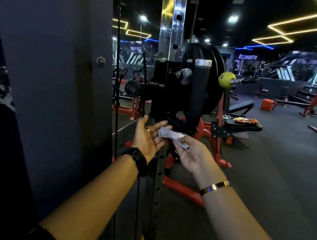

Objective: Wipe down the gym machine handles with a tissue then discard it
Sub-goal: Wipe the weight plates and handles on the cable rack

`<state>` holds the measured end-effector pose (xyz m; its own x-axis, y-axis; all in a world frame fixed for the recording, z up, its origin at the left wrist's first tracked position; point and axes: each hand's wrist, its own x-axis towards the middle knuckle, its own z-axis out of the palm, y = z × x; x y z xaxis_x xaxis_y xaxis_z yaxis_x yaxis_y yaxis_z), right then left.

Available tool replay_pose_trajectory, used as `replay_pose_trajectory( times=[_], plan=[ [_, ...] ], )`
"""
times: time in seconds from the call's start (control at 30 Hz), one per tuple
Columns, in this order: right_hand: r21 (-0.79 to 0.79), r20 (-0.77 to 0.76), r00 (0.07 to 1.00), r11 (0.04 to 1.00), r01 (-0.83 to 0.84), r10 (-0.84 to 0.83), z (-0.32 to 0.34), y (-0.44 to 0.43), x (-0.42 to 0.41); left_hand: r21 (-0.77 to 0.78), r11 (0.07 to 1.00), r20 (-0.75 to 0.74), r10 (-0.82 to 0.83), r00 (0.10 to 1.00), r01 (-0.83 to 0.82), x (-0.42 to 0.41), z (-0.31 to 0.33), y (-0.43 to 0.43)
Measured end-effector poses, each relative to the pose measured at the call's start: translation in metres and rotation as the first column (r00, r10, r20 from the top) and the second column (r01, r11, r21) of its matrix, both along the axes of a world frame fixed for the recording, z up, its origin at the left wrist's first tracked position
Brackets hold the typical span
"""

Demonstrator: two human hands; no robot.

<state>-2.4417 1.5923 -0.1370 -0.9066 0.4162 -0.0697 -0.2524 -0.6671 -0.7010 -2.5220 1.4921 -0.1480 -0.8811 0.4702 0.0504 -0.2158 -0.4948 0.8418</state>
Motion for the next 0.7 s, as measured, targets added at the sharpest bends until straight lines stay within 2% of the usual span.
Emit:
replay_pose_trajectory(
  times=[0.1, 0.2, 0.3, 0.4, 0.47, 0.5, 0.53, 0.6, 0.63, 0.7],
  plan=[
    [-0.002, 0.013, 0.999, 0.999, 0.032, -0.032, 0.002, -0.003, -0.002, -0.038, 0.999, -0.068, -0.01, 0.998, 0.008, -0.008, -0.004, 0.004],
    [0.102, 0.051, 0.999, 0.995, 0.002, -0.008, 0.005, -0.014, 0.0, -0.071, 0.981, -0.297, 0.152, 0.942, -0.181, -0.02, -0.007, 0.005],
    [0.082, 0.047, 0.997, 0.995, 0.057, -0.061, 0.006, -0.025, -0.002, -0.033, 0.92, -0.63, 0.284, 0.723, -0.39, -0.038, -0.016, 0.002],
    [0.03, -0.037, 0.978, 0.978, 0.205, -0.203, 0.011, -0.039, -0.002, -0.107, 0.876, -0.85, 0.166, 0.5, -0.471, -0.052, -0.019, 0.005],
    [0.177, -0.093, 0.94, 0.924, 0.34, -0.328, 0.014, -0.049, -0.006, -0.126, 0.806, -0.937, 0.096, 0.337, -0.579, -0.063, -0.021, 0.01],
    [0.29, -0.116, 0.907, 0.859, 0.422, -0.406, 0.015, -0.052, -0.01, -0.125, 0.758, -0.966, 0.054, 0.251, -0.641, -0.071, -0.024, 0.013],
    [0.442, -0.135, 0.857, 0.744, 0.501, -0.498, 0.019, -0.054, -0.014, -0.111, 0.718, -0.985, 0.013, 0.173, -0.687, -0.078, -0.025, 0.016],
    [0.757, -0.219, 0.727, 0.356, 0.547, -0.651, 0.026, -0.057, -0.019, -0.114, 0.672, -0.993, -0.094, 0.069, -0.732, -0.086, -0.023, 0.02],
    [0.836, -0.298, 0.677, 0.158, 0.526, -0.673, 0.029, -0.058, -0.022, -0.112, 0.655, -0.99, -0.137, 0.029, -0.747, -0.091, -0.021, 0.023],
    [0.868, -0.439, 0.65, -0.104, 0.486, -0.62, 0.035, -0.057, -0.029, -0.069, 0.637, -0.98, -0.186, -0.066, -0.768, -0.1, -0.015, 0.025]
  ],
)
